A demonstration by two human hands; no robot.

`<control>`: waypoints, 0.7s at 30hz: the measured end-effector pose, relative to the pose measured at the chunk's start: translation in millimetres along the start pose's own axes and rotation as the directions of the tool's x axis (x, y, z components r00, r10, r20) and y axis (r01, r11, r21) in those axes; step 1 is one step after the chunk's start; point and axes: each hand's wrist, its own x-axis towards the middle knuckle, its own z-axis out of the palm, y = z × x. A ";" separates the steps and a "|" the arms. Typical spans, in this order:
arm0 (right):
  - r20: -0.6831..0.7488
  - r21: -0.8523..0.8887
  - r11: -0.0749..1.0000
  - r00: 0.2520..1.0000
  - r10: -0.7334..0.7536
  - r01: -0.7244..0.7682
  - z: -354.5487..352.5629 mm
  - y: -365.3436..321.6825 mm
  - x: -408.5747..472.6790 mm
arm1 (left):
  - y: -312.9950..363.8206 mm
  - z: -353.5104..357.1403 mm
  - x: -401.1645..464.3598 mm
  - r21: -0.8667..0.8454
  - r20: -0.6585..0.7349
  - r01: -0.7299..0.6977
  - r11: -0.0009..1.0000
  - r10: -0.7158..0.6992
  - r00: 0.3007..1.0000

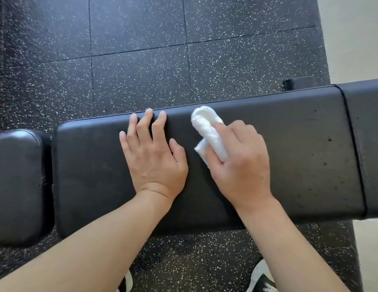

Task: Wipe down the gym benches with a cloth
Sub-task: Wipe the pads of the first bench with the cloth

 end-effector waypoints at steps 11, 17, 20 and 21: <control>-0.060 -0.145 0.975 0.985 0.159 -0.166 -28.2 29.3 -49.7 | -1.4 0.6 -0.1 -0.004 -0.018 -0.004 1.000 0.004 1.000; -0.038 0.015 0.988 0.988 0.152 -0.152 27.1 -48.4 -9.1 | -1.9 1.7 1.8 -0.001 -0.009 0.000 1.000 0.000 1.000; -0.020 0.078 0.994 0.996 0.084 -0.082 16.2 -33.0 -17.5 | -1.6 3.5 -0.3 0.001 -0.009 -0.007 1.000 0.007 1.000; -0.017 0.067 0.997 0.999 0.050 -0.049 7.3 -21.2 -24.4 | -1.4 3.6 -0.7 0.003 -0.012 -0.008 1.000 0.008 1.000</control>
